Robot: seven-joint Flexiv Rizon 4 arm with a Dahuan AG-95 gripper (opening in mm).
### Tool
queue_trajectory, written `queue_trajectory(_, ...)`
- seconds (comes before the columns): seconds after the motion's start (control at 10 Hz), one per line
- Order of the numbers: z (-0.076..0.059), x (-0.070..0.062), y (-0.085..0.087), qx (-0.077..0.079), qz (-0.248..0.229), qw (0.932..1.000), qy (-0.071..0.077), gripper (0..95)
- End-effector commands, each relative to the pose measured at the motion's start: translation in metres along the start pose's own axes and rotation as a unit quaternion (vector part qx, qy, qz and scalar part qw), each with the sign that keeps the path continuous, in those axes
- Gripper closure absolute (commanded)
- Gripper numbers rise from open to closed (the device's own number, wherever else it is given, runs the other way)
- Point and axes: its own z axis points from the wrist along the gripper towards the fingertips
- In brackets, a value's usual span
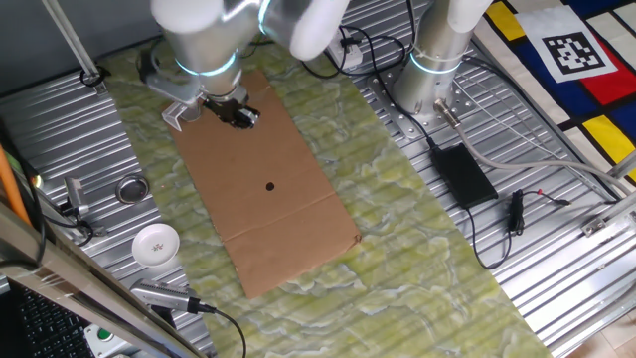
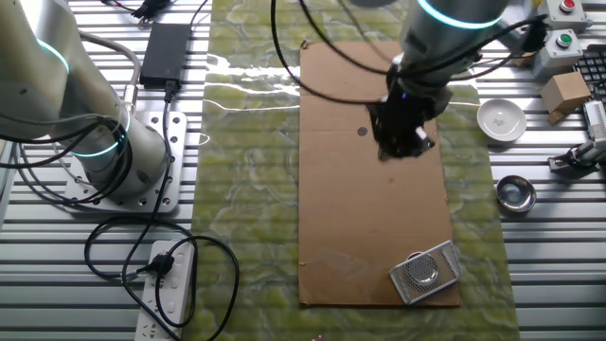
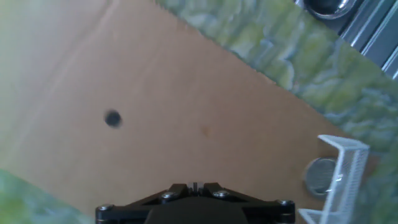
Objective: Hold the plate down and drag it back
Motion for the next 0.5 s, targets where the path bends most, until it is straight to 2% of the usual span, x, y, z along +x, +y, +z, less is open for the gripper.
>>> queue_trajectory(0.1, 0.03, 0.02, -0.037, 0.036, -0.071, 0.9966, 0.021, 95.0)
queue_trajectory(0.5, 0.037, 0.019, -0.053, 0.038, -0.073, 0.9964, 0.019, 95.0)
